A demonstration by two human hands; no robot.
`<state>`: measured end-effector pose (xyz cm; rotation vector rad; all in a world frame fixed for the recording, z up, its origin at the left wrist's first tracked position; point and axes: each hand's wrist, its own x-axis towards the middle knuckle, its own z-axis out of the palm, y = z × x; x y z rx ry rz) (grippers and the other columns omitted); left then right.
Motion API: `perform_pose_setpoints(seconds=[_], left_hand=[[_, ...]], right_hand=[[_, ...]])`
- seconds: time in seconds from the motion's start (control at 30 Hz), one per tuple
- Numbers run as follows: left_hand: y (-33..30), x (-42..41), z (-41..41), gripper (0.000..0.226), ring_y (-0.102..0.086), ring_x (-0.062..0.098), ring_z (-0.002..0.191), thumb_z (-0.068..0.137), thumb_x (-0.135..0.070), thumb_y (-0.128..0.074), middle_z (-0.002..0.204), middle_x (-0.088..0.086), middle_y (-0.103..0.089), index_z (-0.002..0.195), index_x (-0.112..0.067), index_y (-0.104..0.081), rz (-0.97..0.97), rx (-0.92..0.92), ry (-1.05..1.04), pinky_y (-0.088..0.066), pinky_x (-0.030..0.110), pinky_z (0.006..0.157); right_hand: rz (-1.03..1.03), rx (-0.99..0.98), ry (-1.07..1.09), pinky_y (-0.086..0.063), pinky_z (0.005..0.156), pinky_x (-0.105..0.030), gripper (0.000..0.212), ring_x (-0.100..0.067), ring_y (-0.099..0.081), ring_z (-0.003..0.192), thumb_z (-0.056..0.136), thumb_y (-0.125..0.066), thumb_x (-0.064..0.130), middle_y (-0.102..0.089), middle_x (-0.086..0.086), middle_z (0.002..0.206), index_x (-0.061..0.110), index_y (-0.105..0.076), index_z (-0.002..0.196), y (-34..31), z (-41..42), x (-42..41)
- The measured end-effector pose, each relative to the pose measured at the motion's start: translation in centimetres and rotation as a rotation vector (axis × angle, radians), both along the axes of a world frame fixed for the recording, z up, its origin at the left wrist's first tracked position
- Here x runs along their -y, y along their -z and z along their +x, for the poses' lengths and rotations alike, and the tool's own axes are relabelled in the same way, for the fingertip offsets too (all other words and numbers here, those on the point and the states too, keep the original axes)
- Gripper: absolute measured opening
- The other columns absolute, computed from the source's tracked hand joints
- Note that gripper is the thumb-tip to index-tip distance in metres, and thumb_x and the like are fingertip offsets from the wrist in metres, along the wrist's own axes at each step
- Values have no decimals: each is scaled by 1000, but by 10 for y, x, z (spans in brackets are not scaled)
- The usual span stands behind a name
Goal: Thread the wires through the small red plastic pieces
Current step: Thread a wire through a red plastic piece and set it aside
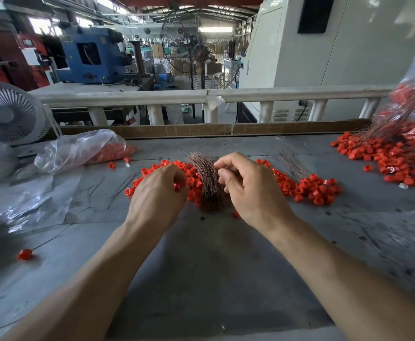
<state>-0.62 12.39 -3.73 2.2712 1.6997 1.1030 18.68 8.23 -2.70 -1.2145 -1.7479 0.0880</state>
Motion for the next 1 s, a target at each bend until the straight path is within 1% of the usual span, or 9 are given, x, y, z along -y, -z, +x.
perform_pose_setpoints(seconds=[0.1, 0.17, 0.33, 0.4, 0.47, 0.57, 0.7, 0.83, 1.0], left_hand=[[-8, 6, 5, 17, -68, 1, 71, 87, -17, -78, 80, -13, -71, 91, -29, -68, -42, 298, 90, -57, 24, 64], [-11, 11, 9, 19, -70, 7, 72, 85, -11, -80, 81, -8, -73, 93, -25, -69, -81, 448, 173, -62, 31, 69], [-16, 21, 14, 23, -70, 22, 74, 83, -5, -81, 84, -2, -73, 97, -20, -71, -130, 592, 343, -62, 44, 70], [-16, 23, 15, 24, -69, 29, 78, 82, -4, -82, 86, 2, -72, 99, -18, -71, -144, 631, 374, -60, 52, 73], [-17, 23, 15, 25, -67, 35, 81, 82, -2, -81, 89, 7, -71, 100, -17, -71, -153, 661, 399, -59, 56, 74], [-19, 25, 15, 25, -66, 39, 84, 82, 0, -80, 92, 13, -70, 102, -13, -71, -176, 709, 431, -60, 53, 73], [-20, 26, 15, 24, -64, 27, 78, 84, 1, -77, 93, 15, -70, 102, -13, -71, -219, 753, 460, -58, 42, 70], [-19, 26, 14, 27, -62, 25, 80, 86, 2, -73, 94, 16, -70, 104, -18, -74, -256, 783, 517, -54, 41, 72], [-20, 27, 15, 30, -60, 22, 80, 90, 3, -69, 96, 21, -67, 106, -21, -77, -262, 776, 552, -52, 41, 74]], right_hand=[[-5, -25, 3, -50, 68, -14, 12, -2, -66, 75, 99, -62, 11, -70, 12, 81, 17, -69, 106, -1, 1, 0], [6, -52, -1, -51, 70, -12, 11, 0, -68, 77, 98, -65, 10, -73, 11, 83, 17, -69, 105, -2, 1, 1], [46, -95, -22, -58, 71, -27, 9, -4, -71, 78, 97, -66, 10, -74, 10, 82, 18, -69, 102, -3, 1, 3], [37, -113, -34, -59, 69, -29, 10, -5, -71, 77, 98, -66, 12, -74, 10, 81, 21, -69, 101, -3, 1, 5], [41, -111, -38, -56, 65, -24, 11, -5, -69, 74, 97, -67, 13, -71, 12, 77, 24, -69, 99, -4, 1, 6], [58, -80, -41, -48, 60, -15, 11, -6, -64, 69, 97, -68, 14, -66, 15, 72, 24, -70, 98, -6, 1, 8], [62, -58, -41, -47, 59, -15, 9, -8, -64, 70, 97, -68, 14, -66, 12, 73, 22, -71, 99, -8, 0, 11], [62, -59, -38, -46, 61, -13, 8, -5, -64, 73, 97, -68, 14, -66, 15, 75, 21, -72, 99, -11, 0, 13], [56, -33, -43, -48, 61, -18, 8, -7, -64, 72, 97, -68, 15, -66, 16, 75, 20, -73, 98, -12, -1, 14]])
